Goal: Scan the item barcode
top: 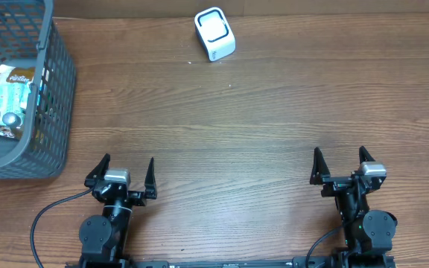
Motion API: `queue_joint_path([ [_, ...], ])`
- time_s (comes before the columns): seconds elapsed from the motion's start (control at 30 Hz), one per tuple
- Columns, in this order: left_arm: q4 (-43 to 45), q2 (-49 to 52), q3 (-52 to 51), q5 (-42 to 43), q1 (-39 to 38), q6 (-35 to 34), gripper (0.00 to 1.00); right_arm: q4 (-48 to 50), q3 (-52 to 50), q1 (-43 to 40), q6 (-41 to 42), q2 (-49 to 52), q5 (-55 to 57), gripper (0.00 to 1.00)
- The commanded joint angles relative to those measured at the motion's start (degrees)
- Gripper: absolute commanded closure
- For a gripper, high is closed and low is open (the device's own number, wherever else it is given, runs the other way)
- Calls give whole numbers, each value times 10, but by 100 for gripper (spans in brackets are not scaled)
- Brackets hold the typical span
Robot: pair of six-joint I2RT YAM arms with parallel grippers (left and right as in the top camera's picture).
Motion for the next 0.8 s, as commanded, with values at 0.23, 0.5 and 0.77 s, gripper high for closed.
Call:
queue_joint_path([
  [0.23, -1, -7, -3, -6, 2, 9, 1, 0, -6, 2, -2, -5, 7, 0],
  [0.5, -1, -7, -3, -6, 2, 9, 1, 0, -6, 2, -2, -5, 7, 0],
  [0.77, 13, -7, -3, -8, 2, 9, 1, 0, -6, 2, -2, -5, 7, 0],
])
